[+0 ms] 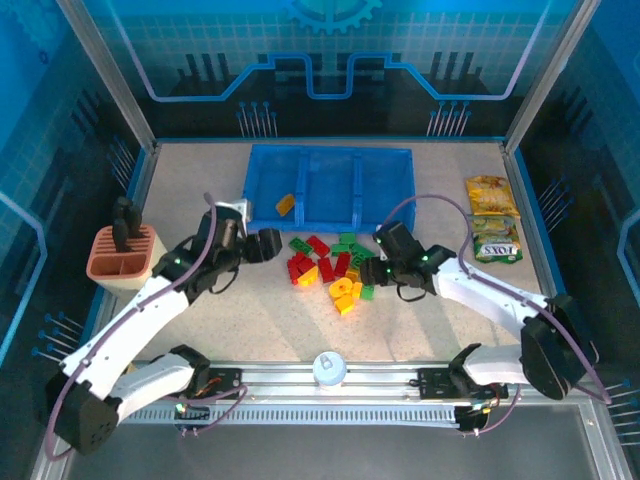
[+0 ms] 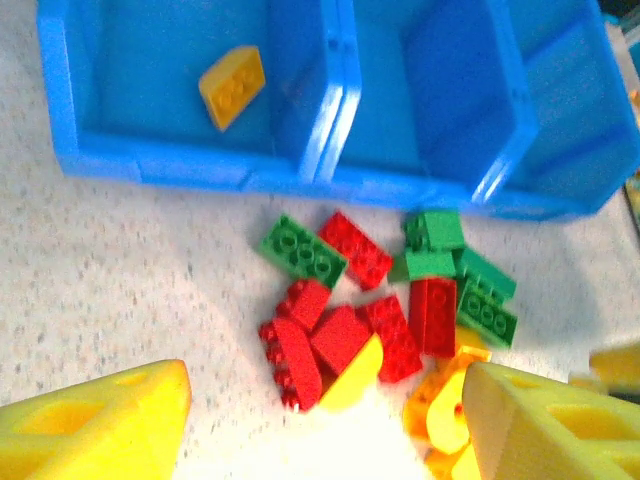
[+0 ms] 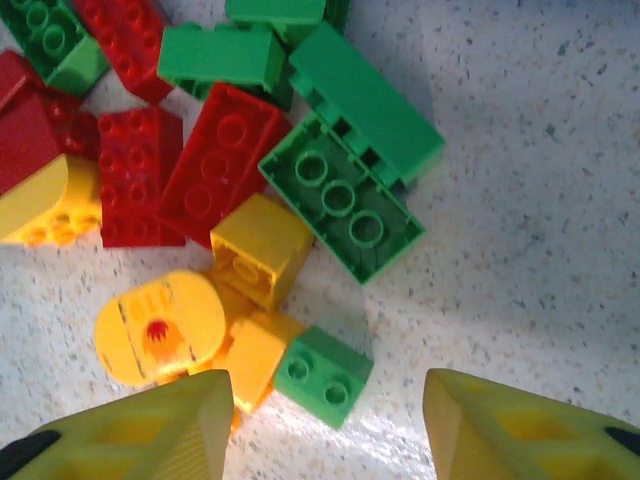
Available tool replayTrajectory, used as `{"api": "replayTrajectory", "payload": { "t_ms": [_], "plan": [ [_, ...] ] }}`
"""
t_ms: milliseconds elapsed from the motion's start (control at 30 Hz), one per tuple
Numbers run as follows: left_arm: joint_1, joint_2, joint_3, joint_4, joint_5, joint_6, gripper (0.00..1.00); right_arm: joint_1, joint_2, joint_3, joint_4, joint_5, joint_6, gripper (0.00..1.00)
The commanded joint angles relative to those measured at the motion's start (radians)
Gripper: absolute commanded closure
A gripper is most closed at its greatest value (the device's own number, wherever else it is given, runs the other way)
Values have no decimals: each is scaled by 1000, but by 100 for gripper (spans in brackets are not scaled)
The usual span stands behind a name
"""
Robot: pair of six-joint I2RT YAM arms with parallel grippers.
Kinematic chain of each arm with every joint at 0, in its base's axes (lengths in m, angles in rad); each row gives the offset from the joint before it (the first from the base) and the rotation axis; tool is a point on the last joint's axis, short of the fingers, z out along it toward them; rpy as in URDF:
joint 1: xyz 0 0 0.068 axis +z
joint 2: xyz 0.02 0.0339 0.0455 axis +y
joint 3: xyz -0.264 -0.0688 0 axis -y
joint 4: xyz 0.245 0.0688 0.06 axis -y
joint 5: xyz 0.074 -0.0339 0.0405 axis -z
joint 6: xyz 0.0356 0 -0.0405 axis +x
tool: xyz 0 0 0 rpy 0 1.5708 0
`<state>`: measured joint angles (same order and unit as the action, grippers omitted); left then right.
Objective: Sort the legos into containers by color
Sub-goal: Move the container to the top-center of the table.
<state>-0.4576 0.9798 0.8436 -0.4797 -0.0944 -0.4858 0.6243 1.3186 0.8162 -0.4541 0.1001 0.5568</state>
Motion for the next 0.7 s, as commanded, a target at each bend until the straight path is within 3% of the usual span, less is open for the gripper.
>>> {"api": "replayTrajectory", "payload": {
  "t_ms": [0, 133, 233, 667],
  "plan": [
    [-34, -80, -53, -49, -53, -59, 27, -23, 74, 92, -30, -33, -55, 50],
    [-81, -145, -136, -53, -49, -117, 27, -29, 179, 202, -63, -32, -82, 59],
    [-105, -179, -173, -67, -72, -137, 27, -31, 243, 262, -76, -18, -86, 61],
    [-110, -231, -221, -69, -82, -151, 27, -68, 435, 455, -96, 25, -48, 81]
  ]
}}
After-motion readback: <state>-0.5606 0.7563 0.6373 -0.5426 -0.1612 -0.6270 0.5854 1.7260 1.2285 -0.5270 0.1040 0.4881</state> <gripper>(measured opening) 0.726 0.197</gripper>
